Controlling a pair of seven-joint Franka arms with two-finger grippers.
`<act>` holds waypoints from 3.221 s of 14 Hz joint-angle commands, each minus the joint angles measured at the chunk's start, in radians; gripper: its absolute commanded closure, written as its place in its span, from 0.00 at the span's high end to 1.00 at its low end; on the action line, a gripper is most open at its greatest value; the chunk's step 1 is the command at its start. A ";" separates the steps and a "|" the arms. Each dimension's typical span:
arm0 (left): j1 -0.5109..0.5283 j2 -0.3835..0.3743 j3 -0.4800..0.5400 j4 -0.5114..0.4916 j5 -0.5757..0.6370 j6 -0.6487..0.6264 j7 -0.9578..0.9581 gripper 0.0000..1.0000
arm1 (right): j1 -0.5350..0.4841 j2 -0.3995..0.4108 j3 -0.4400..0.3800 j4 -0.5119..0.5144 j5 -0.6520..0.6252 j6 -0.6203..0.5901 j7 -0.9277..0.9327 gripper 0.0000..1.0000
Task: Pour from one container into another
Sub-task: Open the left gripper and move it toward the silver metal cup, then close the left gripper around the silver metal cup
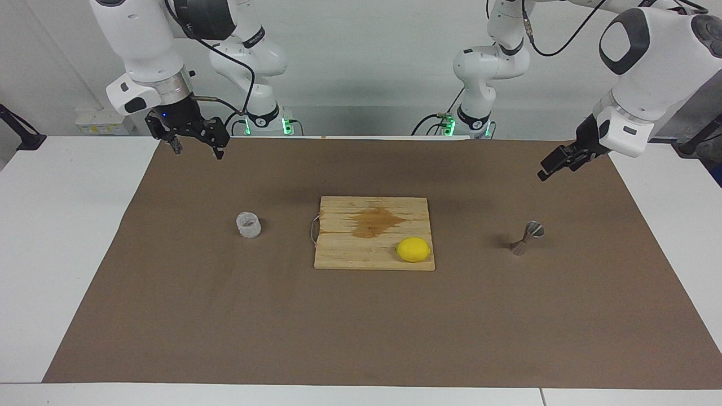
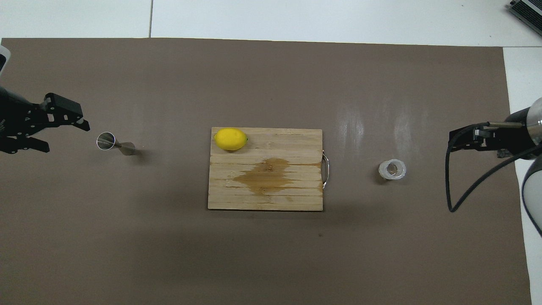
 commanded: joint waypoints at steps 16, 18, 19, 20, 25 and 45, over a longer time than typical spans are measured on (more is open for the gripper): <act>0.404 0.373 -0.008 0.020 -0.521 -0.115 -0.357 1.00 | -0.013 -0.018 0.007 -0.017 -0.003 -0.004 -0.026 1.00; 0.404 0.401 -0.010 0.010 -0.546 -0.115 -0.371 1.00 | -0.014 -0.018 0.007 -0.017 -0.003 -0.004 -0.026 1.00; 0.410 0.411 -0.008 -0.003 -0.587 -0.115 -0.372 1.00 | -0.013 -0.016 0.007 -0.017 -0.003 -0.004 -0.026 1.00; 0.430 0.421 -0.008 -0.022 -0.621 -0.113 -0.374 1.00 | -0.013 -0.016 0.007 -0.017 -0.003 -0.004 -0.026 1.00; 0.450 0.482 -0.011 -0.086 -0.733 -0.109 -0.371 1.00 | -0.014 -0.016 0.007 -0.017 -0.003 -0.002 -0.026 1.00; 0.413 0.523 -0.030 -0.201 -0.905 -0.107 -0.262 1.00 | -0.013 -0.016 0.007 -0.017 -0.003 -0.004 -0.026 1.00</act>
